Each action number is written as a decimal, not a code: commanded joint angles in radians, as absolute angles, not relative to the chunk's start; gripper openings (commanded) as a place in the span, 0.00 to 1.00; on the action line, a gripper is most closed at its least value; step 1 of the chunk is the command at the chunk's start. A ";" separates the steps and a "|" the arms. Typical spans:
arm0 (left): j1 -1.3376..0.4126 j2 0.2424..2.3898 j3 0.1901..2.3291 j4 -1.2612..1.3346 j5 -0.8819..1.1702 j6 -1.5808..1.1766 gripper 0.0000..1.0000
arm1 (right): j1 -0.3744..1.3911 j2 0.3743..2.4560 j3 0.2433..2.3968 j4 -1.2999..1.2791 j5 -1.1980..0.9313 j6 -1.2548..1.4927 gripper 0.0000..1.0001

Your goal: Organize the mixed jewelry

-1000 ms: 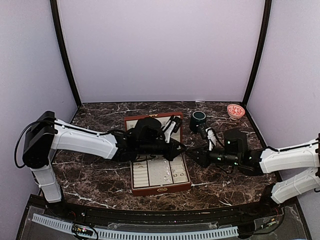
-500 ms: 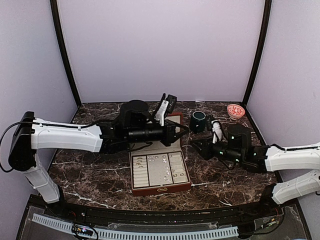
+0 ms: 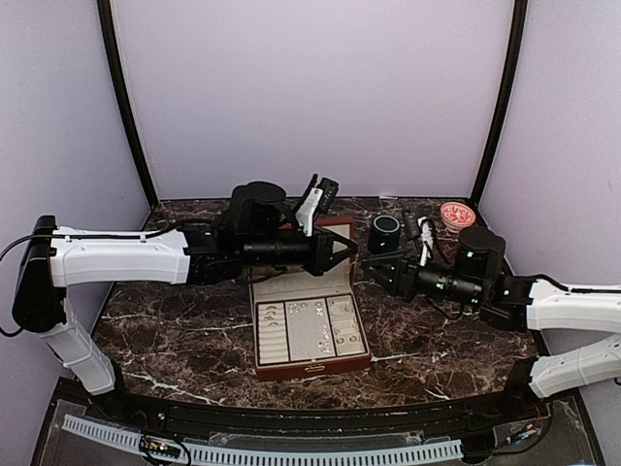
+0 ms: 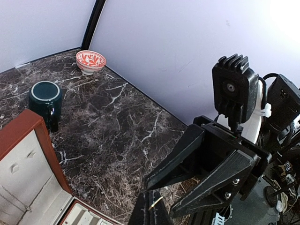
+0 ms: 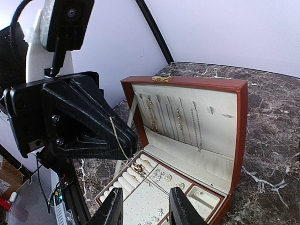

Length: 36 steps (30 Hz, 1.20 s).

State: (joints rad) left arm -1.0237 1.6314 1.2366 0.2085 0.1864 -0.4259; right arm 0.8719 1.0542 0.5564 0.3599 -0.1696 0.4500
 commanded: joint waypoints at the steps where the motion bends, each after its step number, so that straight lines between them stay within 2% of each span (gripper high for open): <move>1: -1.022 1.573 1.226 0.184 0.199 -0.419 0.00 | 0.881 1.075 0.563 0.448 -0.219 0.459 0.34; 8: -1.022 1.570 1.220 0.180 0.202 -0.424 0.00 | 0.903 1.136 0.579 0.492 -0.194 0.442 0.28; 27: -1.022 1.572 1.218 0.183 0.222 -0.430 0.00 | 0.910 1.185 0.595 0.587 -0.156 0.447 0.29; 36: -1.022 1.568 1.213 0.184 0.228 -0.431 0.00 | 0.913 1.226 0.593 0.634 -0.090 0.446 0.24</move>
